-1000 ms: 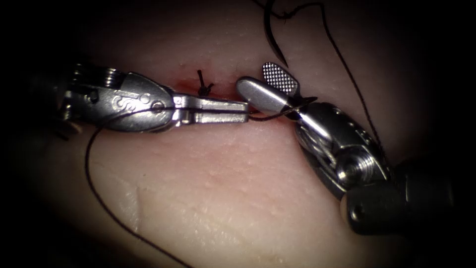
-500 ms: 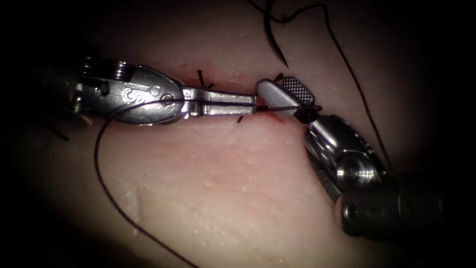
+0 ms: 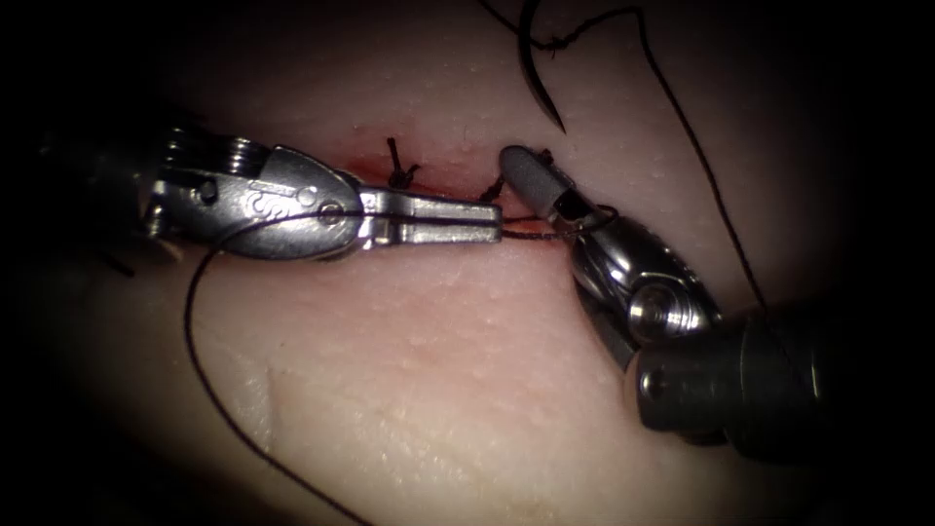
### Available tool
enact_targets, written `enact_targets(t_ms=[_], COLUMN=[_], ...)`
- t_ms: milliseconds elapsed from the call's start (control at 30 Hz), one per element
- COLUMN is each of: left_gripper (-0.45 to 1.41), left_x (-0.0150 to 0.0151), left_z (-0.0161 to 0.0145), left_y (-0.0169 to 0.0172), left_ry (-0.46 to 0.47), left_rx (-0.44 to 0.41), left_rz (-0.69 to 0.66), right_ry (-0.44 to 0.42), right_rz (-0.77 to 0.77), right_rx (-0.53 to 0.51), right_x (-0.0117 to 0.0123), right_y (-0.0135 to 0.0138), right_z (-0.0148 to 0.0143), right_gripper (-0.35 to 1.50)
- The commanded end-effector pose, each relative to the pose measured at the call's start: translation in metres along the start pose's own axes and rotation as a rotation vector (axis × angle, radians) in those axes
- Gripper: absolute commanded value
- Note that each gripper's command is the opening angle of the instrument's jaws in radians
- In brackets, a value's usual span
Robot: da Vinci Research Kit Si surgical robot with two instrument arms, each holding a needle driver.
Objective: Wound Closure
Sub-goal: Right hand picks up thread tail, then right hand pulls tail downward through loop and left hand pulls upward to tighten
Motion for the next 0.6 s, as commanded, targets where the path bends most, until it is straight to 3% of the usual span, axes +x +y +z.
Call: enact_targets(t_ms=[33, 233, 367, 600], left_gripper=[-0.45, -0.45, -0.45, -0.45], left_x=[-0.0005, -0.0011, -0.0019, -0.0041], left_z=[0.0005, -0.0007, -0.0017, -0.0023], left_y=[0.0005, -0.0019, -0.0047, -0.0097], left_ry=[-0.002, -0.020, -0.056, -0.079], left_rx=[0.000, 0.014, 0.020, 0.038], left_rz=[-0.009, -0.040, -0.059, -0.102], right_ry=[0.002, -0.003, -0.008, 0.004], right_rz=[-0.017, -0.129, -0.236, -0.270], right_rx=[-0.007, -0.008, -0.018, -0.012], right_x=[-0.0014, -0.0017, 0.0000, -0.0004], right_y=[-0.0005, -0.0032, -0.0047, -0.0050], right_z=[0.0000, -0.0001, -0.0004, -0.0009], right_gripper=[-0.35, -0.35, -0.35, -0.35])
